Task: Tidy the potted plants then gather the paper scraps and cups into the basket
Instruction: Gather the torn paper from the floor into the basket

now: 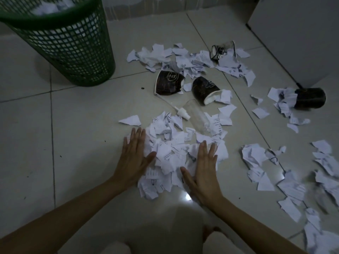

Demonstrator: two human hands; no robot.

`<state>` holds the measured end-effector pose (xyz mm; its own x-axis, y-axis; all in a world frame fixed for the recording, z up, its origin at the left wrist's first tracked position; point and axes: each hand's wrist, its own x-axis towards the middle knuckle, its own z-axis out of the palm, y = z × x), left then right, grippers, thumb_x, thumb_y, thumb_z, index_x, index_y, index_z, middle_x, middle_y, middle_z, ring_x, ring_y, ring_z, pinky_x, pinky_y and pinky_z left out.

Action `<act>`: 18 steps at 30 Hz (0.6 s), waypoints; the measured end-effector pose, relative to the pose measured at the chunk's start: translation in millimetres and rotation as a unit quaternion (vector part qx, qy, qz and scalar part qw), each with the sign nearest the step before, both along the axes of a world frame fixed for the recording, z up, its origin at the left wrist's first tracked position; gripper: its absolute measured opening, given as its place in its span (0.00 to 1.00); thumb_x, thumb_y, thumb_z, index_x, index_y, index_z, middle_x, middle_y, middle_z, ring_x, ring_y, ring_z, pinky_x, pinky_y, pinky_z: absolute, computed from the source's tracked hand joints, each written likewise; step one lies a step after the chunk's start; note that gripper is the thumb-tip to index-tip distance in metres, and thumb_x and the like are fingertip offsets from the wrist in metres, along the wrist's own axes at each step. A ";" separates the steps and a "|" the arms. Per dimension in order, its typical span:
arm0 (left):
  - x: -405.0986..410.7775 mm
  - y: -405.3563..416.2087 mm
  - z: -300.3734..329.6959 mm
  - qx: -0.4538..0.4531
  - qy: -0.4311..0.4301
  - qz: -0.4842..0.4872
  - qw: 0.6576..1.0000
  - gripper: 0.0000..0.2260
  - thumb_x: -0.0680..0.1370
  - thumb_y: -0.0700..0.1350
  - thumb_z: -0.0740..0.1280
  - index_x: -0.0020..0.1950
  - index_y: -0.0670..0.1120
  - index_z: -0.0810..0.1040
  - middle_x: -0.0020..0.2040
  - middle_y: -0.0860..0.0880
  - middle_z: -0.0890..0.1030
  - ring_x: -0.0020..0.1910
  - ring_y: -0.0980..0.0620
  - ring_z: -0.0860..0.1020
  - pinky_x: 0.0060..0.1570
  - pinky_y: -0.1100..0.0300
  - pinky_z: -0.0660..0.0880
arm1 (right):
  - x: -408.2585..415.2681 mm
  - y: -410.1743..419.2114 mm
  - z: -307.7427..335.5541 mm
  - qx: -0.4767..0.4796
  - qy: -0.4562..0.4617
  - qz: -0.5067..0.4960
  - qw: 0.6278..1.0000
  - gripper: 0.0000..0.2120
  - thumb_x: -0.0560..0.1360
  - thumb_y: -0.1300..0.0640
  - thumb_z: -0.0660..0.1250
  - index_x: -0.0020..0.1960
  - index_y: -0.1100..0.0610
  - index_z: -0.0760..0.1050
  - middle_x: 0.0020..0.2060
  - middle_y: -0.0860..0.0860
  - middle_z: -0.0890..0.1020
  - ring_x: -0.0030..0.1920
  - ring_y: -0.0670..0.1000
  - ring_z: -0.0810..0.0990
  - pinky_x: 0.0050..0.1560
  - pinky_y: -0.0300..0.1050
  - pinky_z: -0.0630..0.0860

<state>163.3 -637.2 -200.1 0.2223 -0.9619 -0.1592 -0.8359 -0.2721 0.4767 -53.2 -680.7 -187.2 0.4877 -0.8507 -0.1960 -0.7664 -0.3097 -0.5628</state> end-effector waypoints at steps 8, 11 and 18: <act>-13.2 -9.3 -1.4 -0.086 0.179 0.151 0.968 0.40 0.70 0.73 0.36 0.75 0.50 0.48 0.73 0.58 0.45 0.75 0.59 0.43 0.75 0.60 0.43 | 43.2 -47.4 -4.0 0.000 0.010 0.103 0.995 0.49 0.62 0.22 0.44 0.69 0.44 0.24 0.71 0.51 0.26 0.70 0.56 0.23 0.67 0.54 0.28; -32.4 -13.9 -3.1 -0.085 0.208 0.109 0.968 0.24 0.79 0.61 0.42 0.72 0.53 0.48 0.73 0.58 0.49 0.76 0.57 0.48 0.71 0.67 0.47 | 59.2 -44.5 -17.3 -0.018 0.030 0.172 0.984 0.55 0.61 0.21 0.53 0.71 0.49 0.27 0.72 0.54 0.28 0.70 0.58 0.24 0.70 0.59 0.30; -64.8 -20.9 -6.3 -0.095 0.328 0.134 0.930 0.22 0.82 0.39 0.51 0.75 0.41 0.50 0.71 0.56 0.53 0.71 0.61 0.54 0.64 0.81 0.50 | 68.7 -50.3 -25.5 -0.033 0.000 0.203 0.979 0.53 0.65 0.38 0.71 0.72 0.48 0.34 0.74 0.58 0.34 0.72 0.59 0.28 0.72 0.59 0.43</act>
<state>98.5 -658.1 -206.4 0.3737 -0.9102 -0.1785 -0.2628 -0.2884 0.9207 15.5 -731.0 -212.6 0.7886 -0.5972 -0.1465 -0.5720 -0.6250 -0.5311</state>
